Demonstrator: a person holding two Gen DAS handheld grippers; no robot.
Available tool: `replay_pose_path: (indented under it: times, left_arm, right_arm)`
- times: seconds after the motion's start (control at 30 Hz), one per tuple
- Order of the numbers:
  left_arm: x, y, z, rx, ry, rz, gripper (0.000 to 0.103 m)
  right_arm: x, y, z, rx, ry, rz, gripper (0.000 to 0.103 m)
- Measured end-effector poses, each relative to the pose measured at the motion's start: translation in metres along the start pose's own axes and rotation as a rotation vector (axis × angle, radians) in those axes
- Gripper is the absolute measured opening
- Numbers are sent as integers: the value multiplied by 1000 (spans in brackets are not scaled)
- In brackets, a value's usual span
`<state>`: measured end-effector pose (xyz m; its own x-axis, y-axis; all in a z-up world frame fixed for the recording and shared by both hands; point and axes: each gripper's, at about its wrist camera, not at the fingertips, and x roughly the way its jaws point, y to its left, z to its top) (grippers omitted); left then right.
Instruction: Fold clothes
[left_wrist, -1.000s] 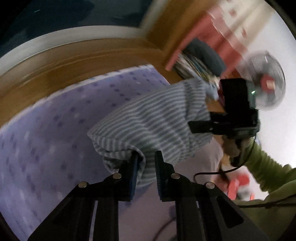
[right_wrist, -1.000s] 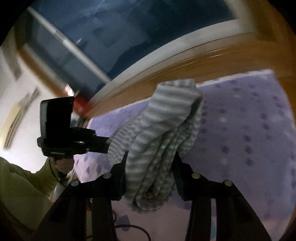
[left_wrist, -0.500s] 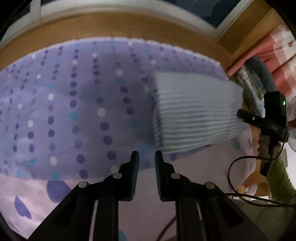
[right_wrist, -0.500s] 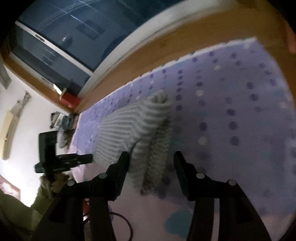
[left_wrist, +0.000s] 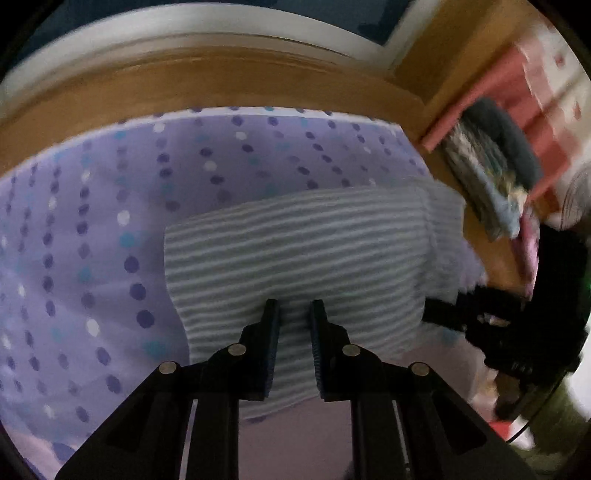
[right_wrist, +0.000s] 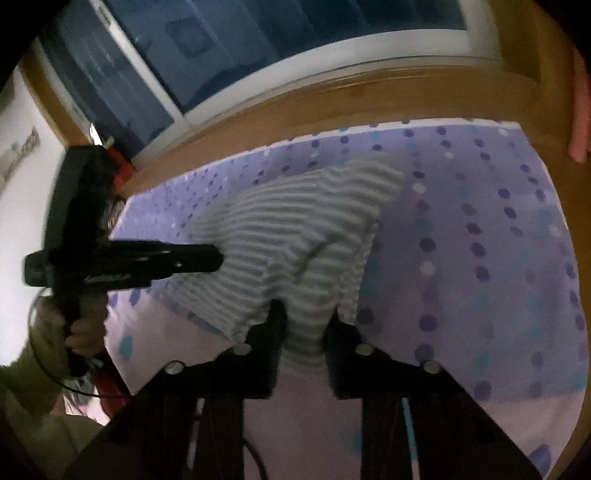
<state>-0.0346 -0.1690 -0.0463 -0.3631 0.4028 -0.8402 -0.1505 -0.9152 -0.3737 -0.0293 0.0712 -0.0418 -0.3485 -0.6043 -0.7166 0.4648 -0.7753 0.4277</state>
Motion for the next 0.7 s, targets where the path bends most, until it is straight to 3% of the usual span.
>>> replay_pose_path:
  times: [0.07, 0.17, 0.3, 0.33, 0.37, 0.43, 0.6, 0.67, 0.7]
  left_arm:
    - [1, 7, 0, -31, 7, -32, 17]
    - [4, 6, 1, -22, 13, -33, 17]
    - [5, 0, 1, 14, 14, -11, 17]
    - [5, -1, 1, 21, 15, -7, 17]
    - [5, -1, 1, 27, 17, -4, 17]
    - [5, -2, 3, 36, 22, -1, 17]
    - [5, -1, 3, 38, 26, -6, 17]
    - [6, 1, 3, 35, 26, -9, 17]
    - [6, 1, 3, 34, 27, -9, 17]
  right_arm:
    - [-9, -13, -9, 46, 1, 12, 16]
    - [-19, -31, -20, 88, 11, -85, 11]
    - [-35, -28, -22, 126, -31, -40, 11]
    - [-38, -22, -21, 119, -42, -21, 16]
    - [-39, -15, -21, 103, -49, -10, 35]
    - [-33, 6, -23, -1, -40, -50, 62]
    - [0, 43, -37, -340, 29, -226, 62]
    - [11, 43, -31, -368, 37, -226, 56]
    - [17, 42, -27, -369, 49, -211, 45]
